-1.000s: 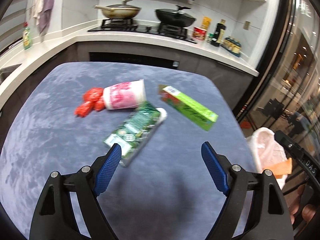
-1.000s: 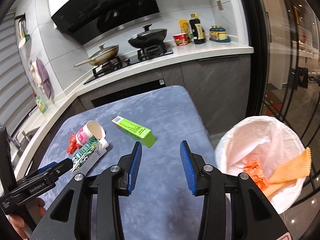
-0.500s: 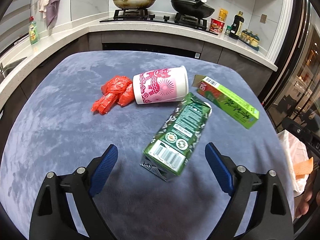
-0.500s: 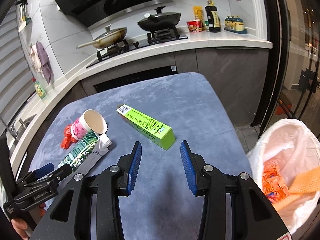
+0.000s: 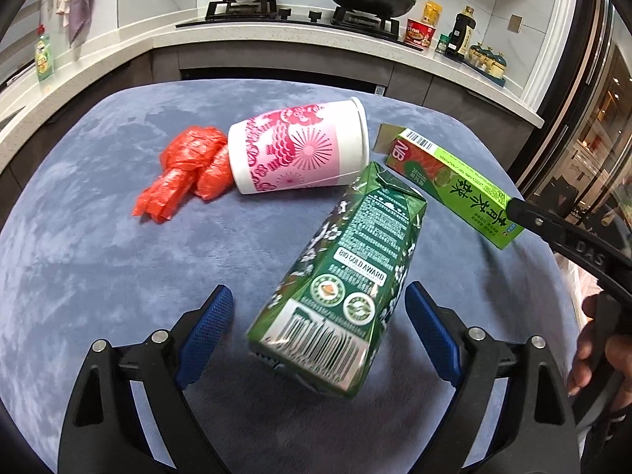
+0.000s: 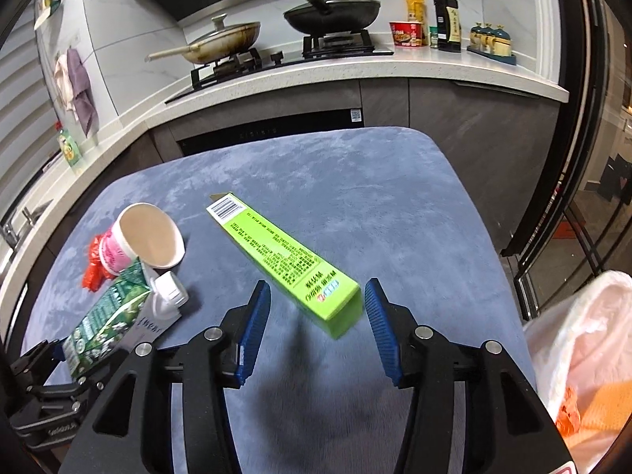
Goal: Collect trash
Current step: 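Grasp the green tea carton with the left tool while the right grasps the green box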
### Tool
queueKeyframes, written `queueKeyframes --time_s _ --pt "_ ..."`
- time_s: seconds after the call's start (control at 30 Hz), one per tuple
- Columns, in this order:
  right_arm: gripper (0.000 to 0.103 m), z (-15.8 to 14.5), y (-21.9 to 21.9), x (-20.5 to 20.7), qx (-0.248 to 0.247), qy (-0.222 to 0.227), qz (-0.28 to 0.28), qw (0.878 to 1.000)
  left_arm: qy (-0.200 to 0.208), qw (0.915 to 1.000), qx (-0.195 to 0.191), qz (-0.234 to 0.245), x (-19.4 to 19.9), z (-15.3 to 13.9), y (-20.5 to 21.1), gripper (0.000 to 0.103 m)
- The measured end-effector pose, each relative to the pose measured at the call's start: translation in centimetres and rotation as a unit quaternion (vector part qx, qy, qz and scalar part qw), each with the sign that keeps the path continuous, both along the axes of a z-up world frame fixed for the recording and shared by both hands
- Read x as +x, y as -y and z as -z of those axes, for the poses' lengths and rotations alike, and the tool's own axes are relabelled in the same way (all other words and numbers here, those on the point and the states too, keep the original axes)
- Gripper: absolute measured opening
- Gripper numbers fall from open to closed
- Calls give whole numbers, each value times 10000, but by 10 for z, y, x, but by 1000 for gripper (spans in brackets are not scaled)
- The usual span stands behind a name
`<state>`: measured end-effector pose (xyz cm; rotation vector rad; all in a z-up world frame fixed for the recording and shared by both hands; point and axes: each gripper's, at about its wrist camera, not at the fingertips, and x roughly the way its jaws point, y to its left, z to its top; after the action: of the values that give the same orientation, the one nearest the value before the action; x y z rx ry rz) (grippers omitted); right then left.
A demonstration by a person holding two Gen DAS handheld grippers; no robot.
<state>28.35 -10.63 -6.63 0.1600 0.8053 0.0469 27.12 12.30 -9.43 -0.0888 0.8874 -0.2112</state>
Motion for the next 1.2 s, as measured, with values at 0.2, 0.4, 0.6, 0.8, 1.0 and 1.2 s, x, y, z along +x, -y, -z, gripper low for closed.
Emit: queueKeyframes --time_s 0.2,0.4,0.6,0.8,1.0,1.2 --pt "55 10 -5 15 -120 -47 -113 9999 -75 9999 -117 -10 8 6 4 85" --pt "56 19 -9 27 -85 -101 -169 9998 -76 9997 -215 -12 11 6 5 83" --pt "53 21 -10 29 3 -127 -185 9997 -149 9991 -367 120 12 3 7 59" --pt "43 14 -12 14 172 -100 -255 9995 -102 9990 -419 154 0 -4 11 51" --pt "33 -5 -13 -8 265 96 -333 9990 -7 9986 -487 218 -18 -20 16 47" --pt "27 -27 -9 -34 346 279 -342 9984 213 9981 -512 268 -38 -46 23 47"
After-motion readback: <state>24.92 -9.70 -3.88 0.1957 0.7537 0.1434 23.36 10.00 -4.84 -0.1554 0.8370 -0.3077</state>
